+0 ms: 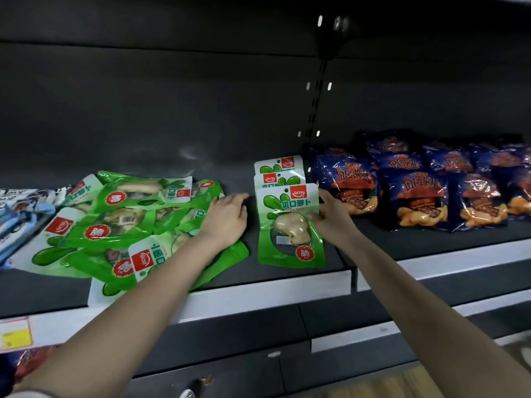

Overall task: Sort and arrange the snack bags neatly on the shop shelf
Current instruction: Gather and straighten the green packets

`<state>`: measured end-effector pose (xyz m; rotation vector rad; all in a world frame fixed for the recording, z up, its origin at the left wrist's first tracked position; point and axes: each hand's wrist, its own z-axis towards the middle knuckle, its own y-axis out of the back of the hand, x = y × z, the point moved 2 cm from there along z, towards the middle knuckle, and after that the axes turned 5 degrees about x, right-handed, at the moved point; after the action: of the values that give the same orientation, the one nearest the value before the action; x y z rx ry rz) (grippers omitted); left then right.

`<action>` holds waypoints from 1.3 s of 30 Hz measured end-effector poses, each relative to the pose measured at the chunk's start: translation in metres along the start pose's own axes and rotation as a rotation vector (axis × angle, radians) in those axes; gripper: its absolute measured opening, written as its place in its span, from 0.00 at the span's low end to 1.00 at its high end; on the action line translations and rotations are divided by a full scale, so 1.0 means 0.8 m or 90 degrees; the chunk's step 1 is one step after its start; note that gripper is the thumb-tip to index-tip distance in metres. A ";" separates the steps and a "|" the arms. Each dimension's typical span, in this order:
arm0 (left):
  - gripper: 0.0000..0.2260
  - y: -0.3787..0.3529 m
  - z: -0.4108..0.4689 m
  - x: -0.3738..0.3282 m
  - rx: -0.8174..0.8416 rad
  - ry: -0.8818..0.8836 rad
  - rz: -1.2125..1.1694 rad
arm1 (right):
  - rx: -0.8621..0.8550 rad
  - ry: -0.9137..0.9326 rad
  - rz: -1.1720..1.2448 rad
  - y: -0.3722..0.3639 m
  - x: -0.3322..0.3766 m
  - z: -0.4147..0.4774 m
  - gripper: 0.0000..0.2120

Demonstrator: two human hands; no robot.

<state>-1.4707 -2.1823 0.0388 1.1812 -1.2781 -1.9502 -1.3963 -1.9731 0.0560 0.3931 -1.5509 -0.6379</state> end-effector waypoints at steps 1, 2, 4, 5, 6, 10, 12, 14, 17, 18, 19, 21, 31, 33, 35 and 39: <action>0.19 -0.006 -0.001 0.003 0.030 -0.005 0.077 | 0.000 -0.006 -0.004 -0.002 -0.001 0.001 0.19; 0.20 -0.012 -0.002 0.005 0.053 -0.013 0.145 | 0.001 -0.011 -0.007 -0.003 -0.002 0.001 0.19; 0.21 -0.019 -0.003 0.008 0.074 -0.023 0.225 | 0.001 -0.009 -0.020 -0.008 -0.004 0.004 0.20; 0.21 -0.021 -0.003 0.008 0.076 -0.023 0.238 | -0.003 -0.003 -0.033 -0.010 -0.005 0.005 0.20; 0.21 -0.021 -0.003 0.008 0.074 -0.023 0.241 | -0.012 0.005 -0.045 -0.011 -0.006 0.005 0.20; 0.21 -0.022 -0.003 0.008 0.078 -0.022 0.246 | -0.061 0.022 -0.112 -0.015 -0.010 0.001 0.30; 0.21 -0.022 -0.004 0.007 0.077 -0.022 0.245 | -0.075 0.034 -0.155 -0.019 -0.013 0.000 0.32; 0.21 -0.022 -0.004 0.007 0.074 -0.022 0.246 | -0.090 0.063 -0.188 -0.023 -0.013 -0.002 0.30; 0.21 -0.021 -0.004 0.007 0.072 -0.017 0.247 | -0.117 0.101 -0.255 -0.022 -0.007 -0.010 0.29; 0.21 -0.021 -0.004 0.007 0.073 -0.016 0.248 | -0.131 0.113 -0.279 -0.022 -0.005 -0.013 0.28; 0.22 -0.021 -0.004 0.006 0.073 -0.016 0.249 | -0.150 0.131 -0.296 -0.022 -0.001 -0.017 0.27; 0.22 -0.021 -0.004 0.005 0.072 -0.020 0.255 | -0.169 0.184 -0.321 -0.025 0.010 -0.024 0.23; 0.21 -0.021 -0.004 0.005 0.075 -0.017 0.257 | 0.072 0.087 -0.528 -0.070 -0.001 -0.015 0.29; 0.21 -0.021 -0.004 0.005 0.073 -0.017 0.255 | 0.071 0.076 -0.530 -0.069 -0.001 -0.009 0.28; 0.21 -0.021 -0.004 0.005 0.071 -0.015 0.255 | 0.068 0.077 -0.542 -0.069 -0.002 -0.004 0.28; 0.21 -0.021 -0.005 0.005 0.064 -0.015 0.247 | 0.066 0.074 -0.548 -0.067 -0.005 0.008 0.27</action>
<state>-1.4688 -2.1803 0.0217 0.8765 -1.5047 -1.6360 -1.4094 -2.0119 0.0204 1.1833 -1.2654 -1.1647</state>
